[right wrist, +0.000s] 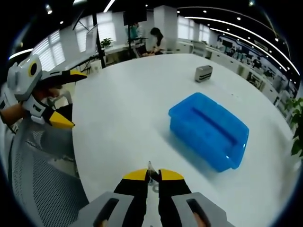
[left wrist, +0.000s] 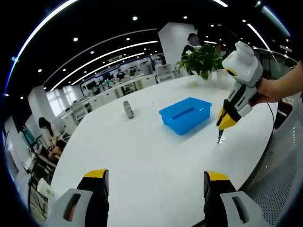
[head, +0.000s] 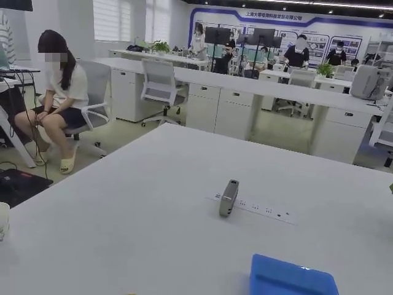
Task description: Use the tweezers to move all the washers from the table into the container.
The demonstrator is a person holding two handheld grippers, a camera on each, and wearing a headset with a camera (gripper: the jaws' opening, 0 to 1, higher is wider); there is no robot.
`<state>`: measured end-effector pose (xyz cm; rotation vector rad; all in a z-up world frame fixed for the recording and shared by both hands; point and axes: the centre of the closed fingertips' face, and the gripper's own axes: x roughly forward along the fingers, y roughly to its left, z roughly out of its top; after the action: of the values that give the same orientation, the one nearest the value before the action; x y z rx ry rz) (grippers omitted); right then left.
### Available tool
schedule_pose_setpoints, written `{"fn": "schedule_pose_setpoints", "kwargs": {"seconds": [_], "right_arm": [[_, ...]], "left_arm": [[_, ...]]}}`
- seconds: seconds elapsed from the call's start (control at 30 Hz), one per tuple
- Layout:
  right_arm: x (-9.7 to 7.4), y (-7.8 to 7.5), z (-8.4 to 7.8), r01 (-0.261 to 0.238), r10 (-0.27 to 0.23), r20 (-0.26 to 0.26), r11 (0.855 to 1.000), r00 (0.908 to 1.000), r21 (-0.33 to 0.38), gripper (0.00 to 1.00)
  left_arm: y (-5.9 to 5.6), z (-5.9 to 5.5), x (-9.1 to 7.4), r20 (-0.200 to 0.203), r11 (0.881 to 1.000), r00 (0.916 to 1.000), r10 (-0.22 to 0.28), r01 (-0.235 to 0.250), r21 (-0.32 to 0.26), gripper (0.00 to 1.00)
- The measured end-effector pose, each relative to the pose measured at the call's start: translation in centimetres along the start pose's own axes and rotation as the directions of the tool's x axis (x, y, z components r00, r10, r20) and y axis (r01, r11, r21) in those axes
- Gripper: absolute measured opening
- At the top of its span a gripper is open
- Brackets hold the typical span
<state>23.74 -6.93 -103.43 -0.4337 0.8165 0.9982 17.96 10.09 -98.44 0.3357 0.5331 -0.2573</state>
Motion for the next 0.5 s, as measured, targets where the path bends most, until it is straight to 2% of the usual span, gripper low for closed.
{"fn": "schedule_pose_setpoints", "kwargs": {"seconds": [0.3,0.5], "right_arm": [[-0.17,0.55,-0.03,-0.008,0.008,0.008,1.0,0.9999,0.027,0.04],[0.06,0.72,-0.11,-0.004,0.004,0.003,1.0,1.0,0.013,0.04]], "left_arm": [[0.01,-0.09,0.02,-0.006,1.0,1.0,0.001,-0.001,0.003,0.83],[0.12,-0.1,0.01,-0.005,1.0,1.0,0.006,-0.006,0.0,0.83]]}}
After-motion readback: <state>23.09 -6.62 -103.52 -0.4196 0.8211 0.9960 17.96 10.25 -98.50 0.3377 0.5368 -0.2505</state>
